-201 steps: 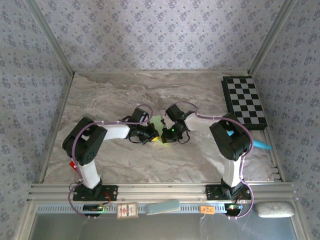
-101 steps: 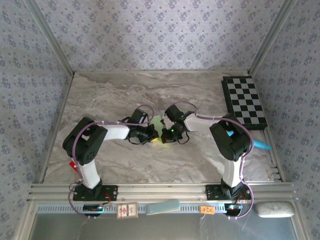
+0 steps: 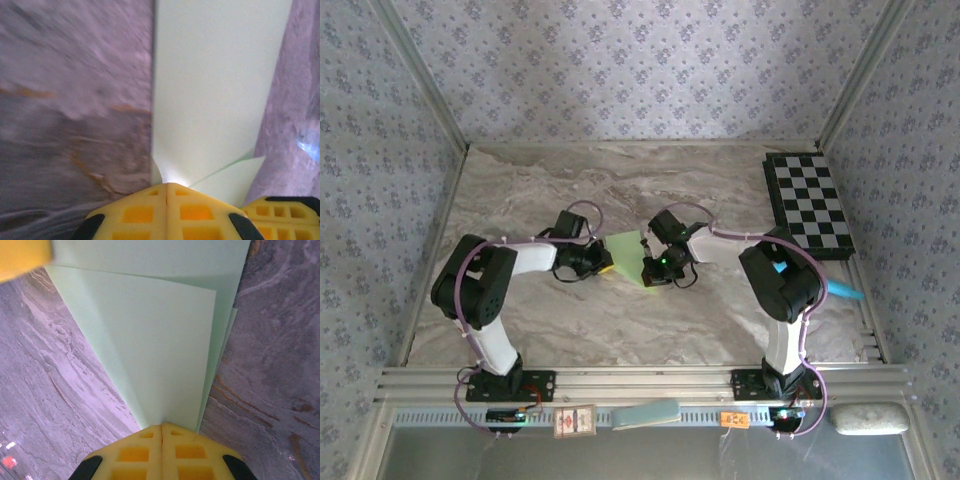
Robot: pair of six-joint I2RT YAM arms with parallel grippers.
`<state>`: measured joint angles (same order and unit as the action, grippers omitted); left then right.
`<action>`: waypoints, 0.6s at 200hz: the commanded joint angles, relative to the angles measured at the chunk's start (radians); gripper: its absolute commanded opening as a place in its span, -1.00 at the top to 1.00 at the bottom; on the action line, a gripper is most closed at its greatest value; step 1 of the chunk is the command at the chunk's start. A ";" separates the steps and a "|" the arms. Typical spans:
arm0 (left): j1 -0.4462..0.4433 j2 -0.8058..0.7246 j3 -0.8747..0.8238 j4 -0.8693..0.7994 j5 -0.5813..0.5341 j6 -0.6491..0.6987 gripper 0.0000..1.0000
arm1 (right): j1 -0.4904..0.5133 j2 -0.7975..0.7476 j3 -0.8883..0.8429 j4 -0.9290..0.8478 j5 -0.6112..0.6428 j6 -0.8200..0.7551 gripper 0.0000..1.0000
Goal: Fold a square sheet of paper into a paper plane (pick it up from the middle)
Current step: Third fold the triangle at the center of the table.
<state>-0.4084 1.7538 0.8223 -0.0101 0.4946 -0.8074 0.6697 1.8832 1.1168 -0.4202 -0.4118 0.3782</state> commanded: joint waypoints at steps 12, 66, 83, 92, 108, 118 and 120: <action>0.039 -0.072 0.077 -0.205 -0.132 0.082 0.89 | -0.002 0.063 -0.037 -0.145 0.141 0.022 0.92; -0.049 -0.186 0.037 -0.123 -0.084 -0.055 0.86 | -0.002 0.056 -0.010 -0.140 0.108 0.033 0.91; -0.088 -0.163 0.025 -0.063 -0.063 -0.094 0.86 | -0.001 0.056 -0.009 -0.141 0.103 0.032 0.90; -0.105 -0.138 0.030 -0.037 -0.054 -0.107 0.86 | -0.002 0.058 -0.010 -0.141 0.102 0.032 0.90; -0.127 -0.087 0.057 -0.016 -0.034 -0.112 0.86 | -0.003 0.063 -0.011 -0.140 0.099 0.030 0.90; -0.139 -0.057 0.076 -0.020 -0.030 -0.109 0.87 | -0.003 0.063 -0.012 -0.140 0.098 0.030 0.90; -0.140 -0.049 0.080 -0.021 -0.030 -0.108 0.88 | -0.003 0.064 -0.012 -0.140 0.097 0.030 0.90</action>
<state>-0.5293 1.6310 0.8711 -0.0635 0.4320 -0.8883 0.6708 1.8862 1.1313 -0.4427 -0.4072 0.4011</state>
